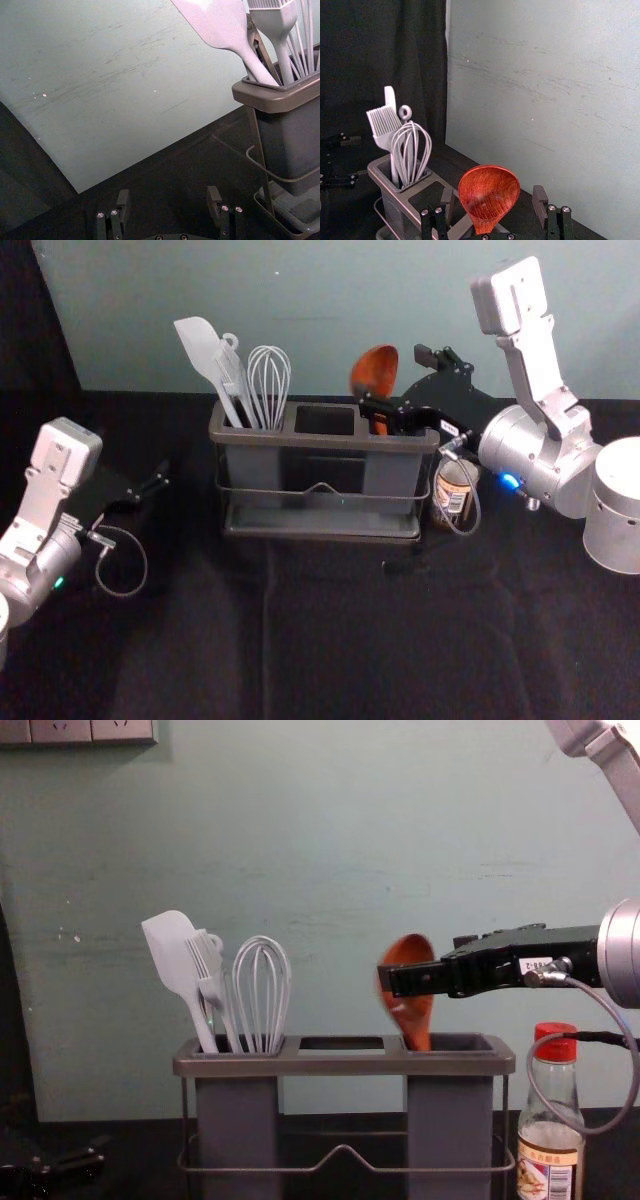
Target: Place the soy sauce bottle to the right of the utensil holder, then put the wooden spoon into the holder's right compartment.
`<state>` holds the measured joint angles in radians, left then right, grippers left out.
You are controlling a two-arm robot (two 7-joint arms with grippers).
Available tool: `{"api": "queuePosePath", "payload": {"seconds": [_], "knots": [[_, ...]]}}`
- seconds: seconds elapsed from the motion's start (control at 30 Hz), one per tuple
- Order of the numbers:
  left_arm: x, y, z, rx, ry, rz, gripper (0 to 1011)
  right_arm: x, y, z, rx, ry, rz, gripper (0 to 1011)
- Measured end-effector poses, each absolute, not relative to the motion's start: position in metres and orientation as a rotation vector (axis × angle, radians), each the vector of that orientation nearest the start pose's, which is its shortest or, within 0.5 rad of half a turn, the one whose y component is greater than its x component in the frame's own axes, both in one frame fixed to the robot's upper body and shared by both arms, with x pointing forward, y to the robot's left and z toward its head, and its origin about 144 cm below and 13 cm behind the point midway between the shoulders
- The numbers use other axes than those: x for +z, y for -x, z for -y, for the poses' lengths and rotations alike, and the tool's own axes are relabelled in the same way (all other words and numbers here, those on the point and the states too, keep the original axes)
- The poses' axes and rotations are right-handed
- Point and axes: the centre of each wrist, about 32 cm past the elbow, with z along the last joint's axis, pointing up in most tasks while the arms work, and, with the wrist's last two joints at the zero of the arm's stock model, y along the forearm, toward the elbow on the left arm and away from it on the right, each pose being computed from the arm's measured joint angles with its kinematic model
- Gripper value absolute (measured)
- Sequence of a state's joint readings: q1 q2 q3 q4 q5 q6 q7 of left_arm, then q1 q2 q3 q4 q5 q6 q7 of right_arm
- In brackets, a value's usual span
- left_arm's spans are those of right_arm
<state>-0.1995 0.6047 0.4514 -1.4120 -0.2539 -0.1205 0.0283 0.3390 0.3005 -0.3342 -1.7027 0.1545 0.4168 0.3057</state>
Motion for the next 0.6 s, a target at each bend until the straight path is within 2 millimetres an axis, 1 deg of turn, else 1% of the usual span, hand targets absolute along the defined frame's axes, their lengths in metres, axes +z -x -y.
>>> {"api": "queuePosePath", "payload": {"seconds": [0.47, 0.6], "knots": [[1.1398, -0.4886, -0.3097, 1.248, -0.304, 0.285, 1005, 1.2788, -0.5156, 0.2015, -0.974, 0.219, 0.13, 1004], [1.1398, -0.4886, -0.3097, 1.248, -0.304, 0.285, 1005, 1.2814, -0.5122, 0.2006, -0.981, 0.212, 0.141, 1004]]}}
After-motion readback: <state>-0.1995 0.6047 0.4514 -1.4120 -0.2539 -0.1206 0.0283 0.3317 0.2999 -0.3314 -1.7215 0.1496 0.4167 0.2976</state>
